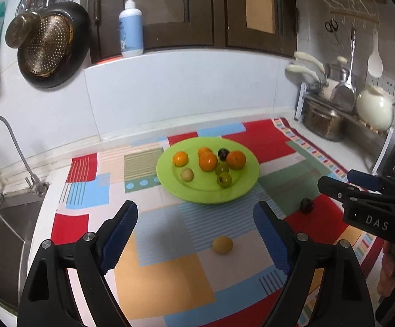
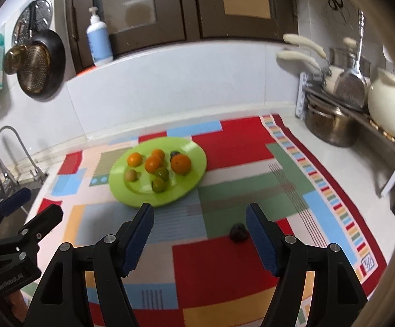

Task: Organize fruits
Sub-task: 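Withdraw both open tools from the plate toward the last two fruits, then grasp the yellow citrus with the left tool while the right tool grasps the dark plum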

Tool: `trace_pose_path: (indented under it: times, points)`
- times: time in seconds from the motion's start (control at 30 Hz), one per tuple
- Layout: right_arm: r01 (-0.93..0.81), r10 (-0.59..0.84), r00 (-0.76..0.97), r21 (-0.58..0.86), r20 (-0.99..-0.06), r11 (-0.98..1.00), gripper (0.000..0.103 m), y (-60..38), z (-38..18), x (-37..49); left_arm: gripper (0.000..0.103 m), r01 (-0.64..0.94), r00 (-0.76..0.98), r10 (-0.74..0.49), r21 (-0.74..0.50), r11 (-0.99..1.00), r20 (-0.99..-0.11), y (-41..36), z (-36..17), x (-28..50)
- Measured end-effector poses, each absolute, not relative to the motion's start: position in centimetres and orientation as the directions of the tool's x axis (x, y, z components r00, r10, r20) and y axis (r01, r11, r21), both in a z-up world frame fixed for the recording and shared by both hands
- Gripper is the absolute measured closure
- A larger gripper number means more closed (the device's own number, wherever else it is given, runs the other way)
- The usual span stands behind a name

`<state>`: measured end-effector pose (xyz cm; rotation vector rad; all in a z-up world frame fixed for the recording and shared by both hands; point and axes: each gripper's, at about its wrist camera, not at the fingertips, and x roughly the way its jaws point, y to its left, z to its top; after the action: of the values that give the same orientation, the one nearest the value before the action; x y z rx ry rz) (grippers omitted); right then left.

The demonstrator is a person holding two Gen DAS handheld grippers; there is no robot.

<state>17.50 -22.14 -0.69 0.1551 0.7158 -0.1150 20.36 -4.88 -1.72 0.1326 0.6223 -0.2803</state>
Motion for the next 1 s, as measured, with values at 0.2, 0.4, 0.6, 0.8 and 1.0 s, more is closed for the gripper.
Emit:
trace_pose_path:
  times: [0.2,0.4,0.6,0.8,1.0]
  points:
    - [0.171,-0.068,0.712,0.079,-0.699,0.982,0.033,-22.9,-2.9,17.4,0.016,0.294,0.768,-0.180,0.089,0.952,-0.615,-5.6,-4.0,20.2]
    - [0.170,-0.075,0.677,0.056,-0.732,0.984,0.033,-23.1,-4.7,17.6,0.016,0.295,0.738,-0.168,0.089,0.951,-0.654,-6.1,-6.3,20.4]
    - [0.176,-0.082,0.645,0.043,-0.760,0.984,0.033,-23.6,-6.3,18.0,0.016,0.307,0.706,-0.169,0.083,0.948,-0.687,-6.7,-8.3,20.7]
    - [0.193,-0.097,0.618,0.031,-0.780,0.981,0.033,-24.3,-7.7,18.6,0.026,0.322,0.670,-0.175,0.071,0.944,-0.721,-7.6,-10.0,21.4]
    - [0.202,-0.096,0.599,0.034,-0.795,0.979,0.038,-25.1,-8.9,19.4,0.036,0.321,0.638,-0.181,0.044,0.946,-0.748,-8.1,-11.4,22.3]
